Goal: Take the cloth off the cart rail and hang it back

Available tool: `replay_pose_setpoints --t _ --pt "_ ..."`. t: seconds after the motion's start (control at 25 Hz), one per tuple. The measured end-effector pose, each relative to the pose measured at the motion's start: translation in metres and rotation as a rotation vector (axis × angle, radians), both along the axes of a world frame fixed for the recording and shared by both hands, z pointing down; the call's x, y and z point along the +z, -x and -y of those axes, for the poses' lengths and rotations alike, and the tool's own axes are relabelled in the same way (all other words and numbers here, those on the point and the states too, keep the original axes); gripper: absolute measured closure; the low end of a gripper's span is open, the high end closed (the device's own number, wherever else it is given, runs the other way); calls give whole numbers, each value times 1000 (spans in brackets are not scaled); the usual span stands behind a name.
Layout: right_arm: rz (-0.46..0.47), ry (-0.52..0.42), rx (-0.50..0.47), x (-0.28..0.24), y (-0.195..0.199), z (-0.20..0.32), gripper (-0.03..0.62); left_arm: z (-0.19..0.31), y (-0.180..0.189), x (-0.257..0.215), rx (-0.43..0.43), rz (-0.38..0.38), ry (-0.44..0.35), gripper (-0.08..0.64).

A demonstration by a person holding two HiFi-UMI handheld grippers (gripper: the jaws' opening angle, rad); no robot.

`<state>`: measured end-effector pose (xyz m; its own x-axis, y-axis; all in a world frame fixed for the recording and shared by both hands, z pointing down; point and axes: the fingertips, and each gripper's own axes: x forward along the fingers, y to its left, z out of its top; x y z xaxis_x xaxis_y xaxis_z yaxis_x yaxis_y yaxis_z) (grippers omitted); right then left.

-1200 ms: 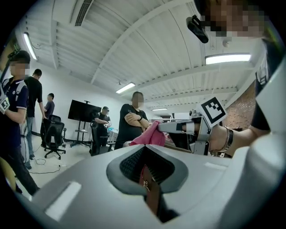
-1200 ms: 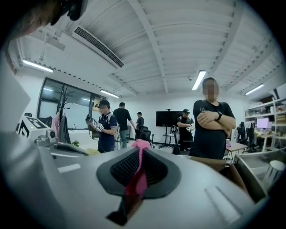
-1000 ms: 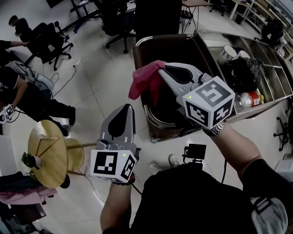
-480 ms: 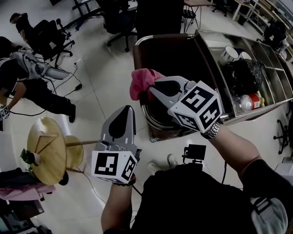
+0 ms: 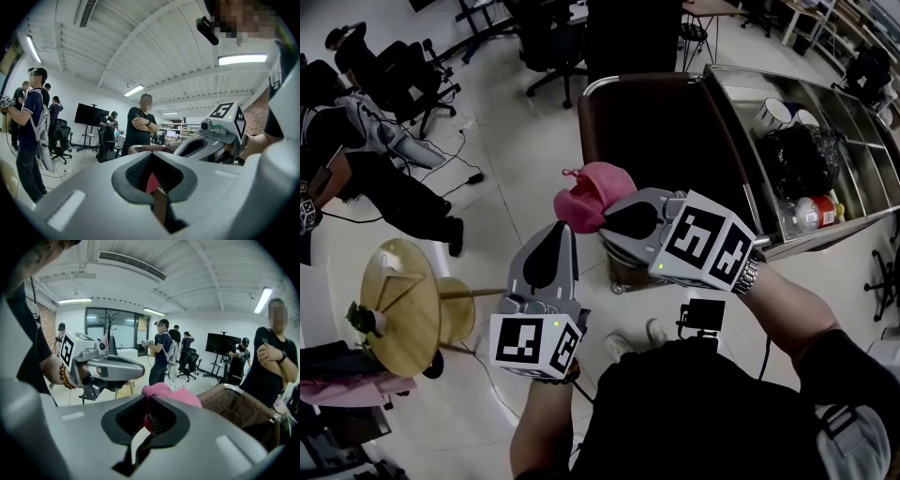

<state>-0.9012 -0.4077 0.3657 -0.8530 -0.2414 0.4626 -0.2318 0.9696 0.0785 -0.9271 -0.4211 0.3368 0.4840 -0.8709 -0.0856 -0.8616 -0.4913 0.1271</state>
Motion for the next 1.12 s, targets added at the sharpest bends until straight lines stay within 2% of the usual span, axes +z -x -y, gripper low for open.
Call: replay_pose_setpoints --t 0.2,0.28,0.44,0.56,0.88,1.12 --pt "11 13 72 4 -15 8 569 -2 -4 -1 10 6 2 557" --pt "13 13 64 6 -15 4 554 -2 -8 -1 16 8 2 557" --pt "8 23 22 16 -22 -8 480 -4 -23 4 18 19 3 557" --pt "28 13 11 13 -34 -16 460 -9 -33 7 11 27 2 557" --pt "100 -12 1 -13 -53 -40 459 -29 -54 -9 -15 43 -5 557" --pt "166 -34 -43 -13 -94 -60 464 -50 -101 -3 -70 74 -24 557"
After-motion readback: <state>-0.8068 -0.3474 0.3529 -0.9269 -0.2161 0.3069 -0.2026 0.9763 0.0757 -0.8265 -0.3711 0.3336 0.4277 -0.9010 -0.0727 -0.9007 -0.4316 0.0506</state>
